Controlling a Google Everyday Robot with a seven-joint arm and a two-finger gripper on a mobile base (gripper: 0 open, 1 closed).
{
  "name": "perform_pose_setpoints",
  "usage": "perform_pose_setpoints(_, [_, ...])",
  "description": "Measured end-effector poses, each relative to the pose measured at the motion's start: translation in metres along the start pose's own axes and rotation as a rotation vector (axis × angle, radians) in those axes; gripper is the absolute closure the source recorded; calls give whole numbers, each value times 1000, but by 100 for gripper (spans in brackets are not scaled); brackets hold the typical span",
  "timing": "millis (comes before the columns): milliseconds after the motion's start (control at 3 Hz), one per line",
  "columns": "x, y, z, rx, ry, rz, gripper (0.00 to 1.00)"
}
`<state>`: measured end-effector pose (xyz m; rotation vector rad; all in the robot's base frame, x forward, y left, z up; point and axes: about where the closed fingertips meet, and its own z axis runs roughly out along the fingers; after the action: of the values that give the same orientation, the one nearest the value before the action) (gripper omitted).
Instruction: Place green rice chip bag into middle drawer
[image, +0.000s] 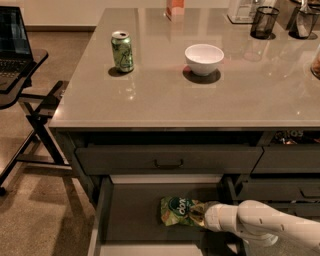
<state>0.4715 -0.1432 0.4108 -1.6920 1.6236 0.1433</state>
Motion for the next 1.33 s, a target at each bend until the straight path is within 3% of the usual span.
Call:
perform_pose_setpoints(1000, [0,0,0,0,0,0,13])
perform_pose_setpoints(1333, [0,0,0,0,0,0,0])
